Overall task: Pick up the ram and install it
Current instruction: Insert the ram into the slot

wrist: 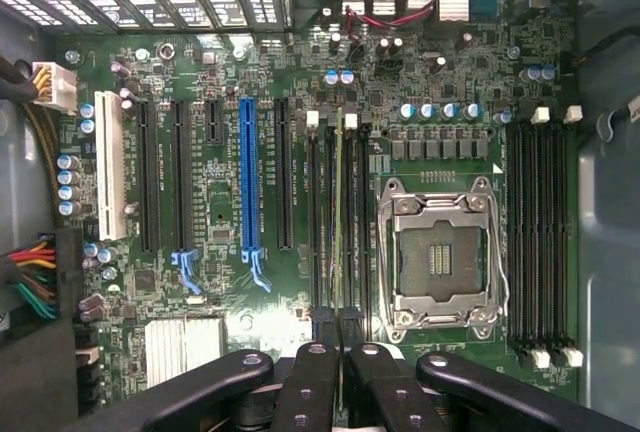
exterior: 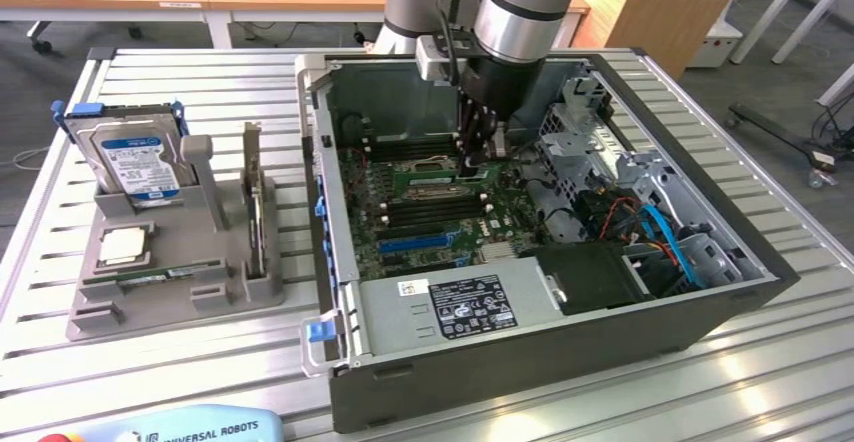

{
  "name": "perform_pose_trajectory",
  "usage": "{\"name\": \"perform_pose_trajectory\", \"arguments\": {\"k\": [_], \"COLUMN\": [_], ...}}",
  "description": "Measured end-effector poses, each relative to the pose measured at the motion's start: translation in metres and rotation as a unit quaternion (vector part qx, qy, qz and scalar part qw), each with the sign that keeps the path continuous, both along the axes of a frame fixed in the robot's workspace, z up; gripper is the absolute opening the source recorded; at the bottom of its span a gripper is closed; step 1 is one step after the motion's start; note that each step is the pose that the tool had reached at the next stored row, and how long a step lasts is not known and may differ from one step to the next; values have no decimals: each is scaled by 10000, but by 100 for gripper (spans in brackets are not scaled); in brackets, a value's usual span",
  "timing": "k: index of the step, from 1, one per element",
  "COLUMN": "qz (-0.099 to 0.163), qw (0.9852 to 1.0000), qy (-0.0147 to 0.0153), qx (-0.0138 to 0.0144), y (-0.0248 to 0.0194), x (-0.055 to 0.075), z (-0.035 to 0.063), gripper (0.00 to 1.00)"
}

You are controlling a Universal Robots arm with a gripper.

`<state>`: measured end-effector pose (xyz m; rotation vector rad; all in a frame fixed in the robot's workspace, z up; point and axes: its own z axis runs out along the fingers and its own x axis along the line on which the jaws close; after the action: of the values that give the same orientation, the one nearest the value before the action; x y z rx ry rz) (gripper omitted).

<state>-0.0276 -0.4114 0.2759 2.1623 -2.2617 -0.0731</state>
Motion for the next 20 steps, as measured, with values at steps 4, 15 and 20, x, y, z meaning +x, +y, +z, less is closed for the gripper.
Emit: {"name": "perform_pose_trajectory", "arguments": {"k": [4,15,20], "qz": [0,-1,0], "qw": [10000,10000,10000], "qy": [0,0,0], "qx": [0,1,1], "y": [0,-8,-17], "x": [0,-1,0], "z": [-35,-59,-58], "gripper": [12,12,12]}}
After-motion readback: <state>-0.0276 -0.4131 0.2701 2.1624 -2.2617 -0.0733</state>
